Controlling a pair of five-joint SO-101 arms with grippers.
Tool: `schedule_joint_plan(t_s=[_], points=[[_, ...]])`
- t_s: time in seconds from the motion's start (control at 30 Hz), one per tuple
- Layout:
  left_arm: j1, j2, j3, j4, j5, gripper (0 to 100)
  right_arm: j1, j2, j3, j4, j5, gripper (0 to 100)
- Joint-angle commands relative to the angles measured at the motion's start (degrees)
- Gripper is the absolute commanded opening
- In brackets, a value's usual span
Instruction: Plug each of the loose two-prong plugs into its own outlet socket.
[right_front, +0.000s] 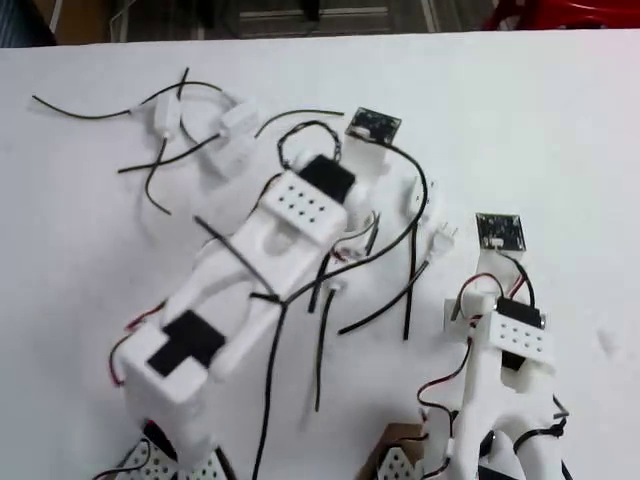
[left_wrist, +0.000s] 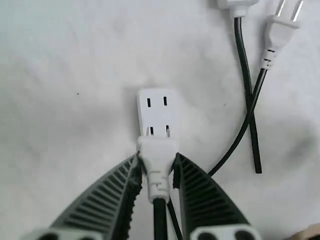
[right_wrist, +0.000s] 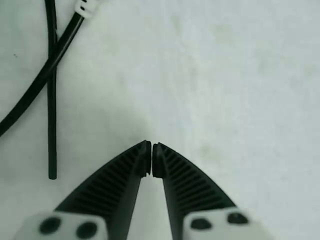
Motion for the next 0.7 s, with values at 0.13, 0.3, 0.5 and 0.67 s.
schedule_joint_plan(t_s=[0.13, 0.3, 0.5, 0.67], points=[[0.6, 8.2, -17.8, 10.5, 10.1, 3, -0.2, -1.5, -0.2, -0.8, 0.3, 1.9], [0.7, 14.8, -26.4, 14.8, 8.4, 3, -0.4, -1.5, -0.1, -1.2, 0.3, 1.9], [0.5, 22.1, -37.4, 17.4, 3.9, 2, -0.6, -1.5, 0.9, -3.0, 0.3, 1.9], [0.6, 24.7, -39.0, 17.4, 2.5, 2, -0.6, -1.7, 1.1, -3.0, 0.2, 1.9]])
